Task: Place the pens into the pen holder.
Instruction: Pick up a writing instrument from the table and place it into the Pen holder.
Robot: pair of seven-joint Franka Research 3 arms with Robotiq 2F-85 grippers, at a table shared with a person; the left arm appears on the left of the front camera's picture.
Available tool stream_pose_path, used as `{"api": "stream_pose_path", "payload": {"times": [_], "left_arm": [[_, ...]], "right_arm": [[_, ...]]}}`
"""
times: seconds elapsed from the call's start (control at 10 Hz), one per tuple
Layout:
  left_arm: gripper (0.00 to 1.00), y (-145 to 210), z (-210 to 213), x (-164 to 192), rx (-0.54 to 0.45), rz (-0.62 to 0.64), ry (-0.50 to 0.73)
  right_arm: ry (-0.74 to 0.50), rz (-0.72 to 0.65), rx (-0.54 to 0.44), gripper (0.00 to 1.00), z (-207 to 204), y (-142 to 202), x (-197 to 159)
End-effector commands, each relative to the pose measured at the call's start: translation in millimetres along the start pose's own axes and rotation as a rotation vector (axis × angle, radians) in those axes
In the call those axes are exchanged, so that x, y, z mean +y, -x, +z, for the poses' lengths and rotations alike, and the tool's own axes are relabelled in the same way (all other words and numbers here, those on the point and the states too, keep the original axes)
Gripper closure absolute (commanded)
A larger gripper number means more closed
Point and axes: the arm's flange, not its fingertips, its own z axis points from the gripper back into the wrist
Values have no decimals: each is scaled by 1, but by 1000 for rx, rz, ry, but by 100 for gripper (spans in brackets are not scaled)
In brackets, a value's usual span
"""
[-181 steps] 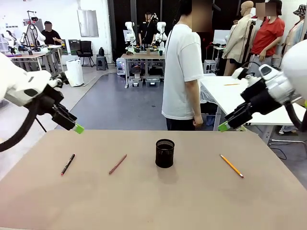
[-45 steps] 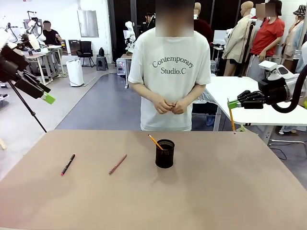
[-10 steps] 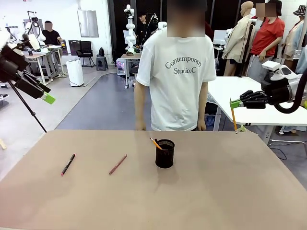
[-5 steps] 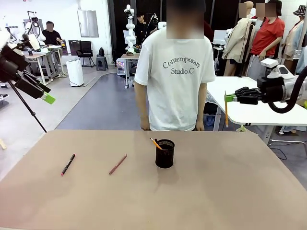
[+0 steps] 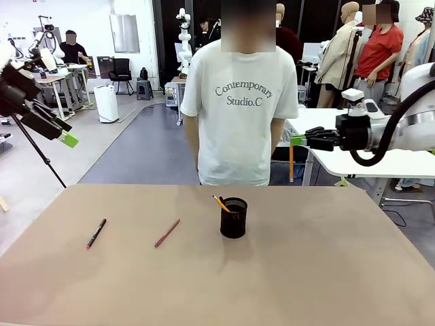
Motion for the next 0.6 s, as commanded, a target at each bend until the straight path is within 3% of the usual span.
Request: {"api": "stream_pose_path", "payload": {"times": [0.0, 0.5], "left_arm": [[0, 0, 1, 1, -6, -1, 3], [0, 0, 1, 1, -6, -1, 3]], "right_arm": [[32, 35, -75, 100, -30, 11, 15], [-1, 32, -131, 100, -100, 49, 33]]}}
